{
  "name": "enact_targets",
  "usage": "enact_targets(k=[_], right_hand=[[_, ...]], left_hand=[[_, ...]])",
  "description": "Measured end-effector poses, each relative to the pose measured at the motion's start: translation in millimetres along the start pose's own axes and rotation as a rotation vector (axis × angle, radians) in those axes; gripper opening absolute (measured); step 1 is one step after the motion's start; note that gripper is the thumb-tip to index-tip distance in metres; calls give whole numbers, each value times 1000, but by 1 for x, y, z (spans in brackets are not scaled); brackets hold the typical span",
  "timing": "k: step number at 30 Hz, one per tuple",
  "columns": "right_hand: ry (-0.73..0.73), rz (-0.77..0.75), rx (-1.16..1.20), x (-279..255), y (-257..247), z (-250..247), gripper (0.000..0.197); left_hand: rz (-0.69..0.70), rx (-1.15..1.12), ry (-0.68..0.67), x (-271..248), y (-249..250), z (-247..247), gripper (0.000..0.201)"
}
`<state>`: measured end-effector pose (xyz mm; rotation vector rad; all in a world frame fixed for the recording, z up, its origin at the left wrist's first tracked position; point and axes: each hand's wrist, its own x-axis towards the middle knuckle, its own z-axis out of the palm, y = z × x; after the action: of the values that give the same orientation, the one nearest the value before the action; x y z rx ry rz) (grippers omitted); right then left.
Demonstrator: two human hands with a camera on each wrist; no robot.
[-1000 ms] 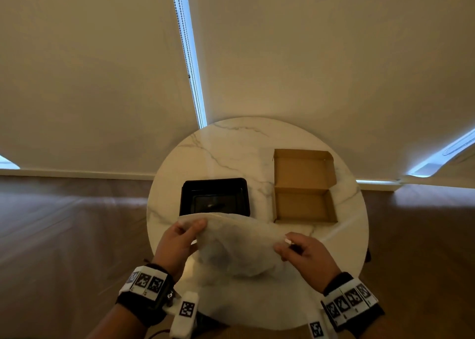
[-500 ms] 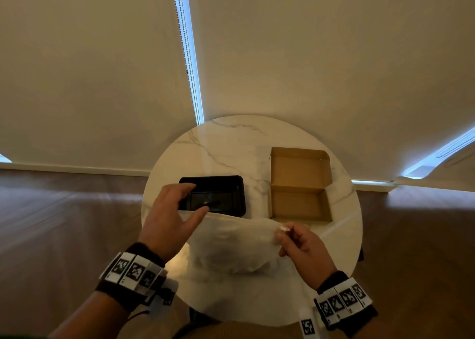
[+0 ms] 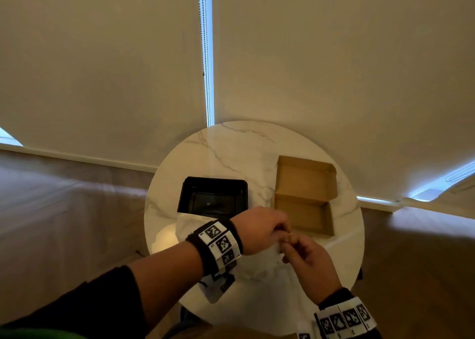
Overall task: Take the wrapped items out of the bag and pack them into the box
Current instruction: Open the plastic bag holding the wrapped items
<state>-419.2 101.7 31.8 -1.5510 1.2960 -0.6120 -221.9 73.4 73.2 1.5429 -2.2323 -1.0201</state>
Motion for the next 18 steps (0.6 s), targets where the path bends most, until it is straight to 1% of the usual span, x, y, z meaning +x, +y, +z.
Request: enact_targets(k=[3, 5, 7, 9, 13, 16, 18], right_hand=[[49, 17, 60, -1, -2, 1, 9], [68, 14, 76, -2, -4, 0, 11], [68, -17, 59, -2, -5, -1, 16], [83, -62, 12, -2, -4, -2, 17], [153, -143, -79, 0, 5, -1, 20], [174, -188, -99, 2, 6, 2, 18], [174, -235, -98, 2, 3, 1, 15]], left_hand=[[-11, -51, 18, 0, -2, 3, 37], [5, -65, 10, -1, -1, 0, 41], [31, -22, -19, -2, 2, -3, 32], [69, 59, -17, -4, 4, -3, 23], [59, 182, 21, -11, 3, 5, 25], [41, 222, 54, -22, -6, 5, 23], [-9, 223, 55, -35, -20, -3, 21]])
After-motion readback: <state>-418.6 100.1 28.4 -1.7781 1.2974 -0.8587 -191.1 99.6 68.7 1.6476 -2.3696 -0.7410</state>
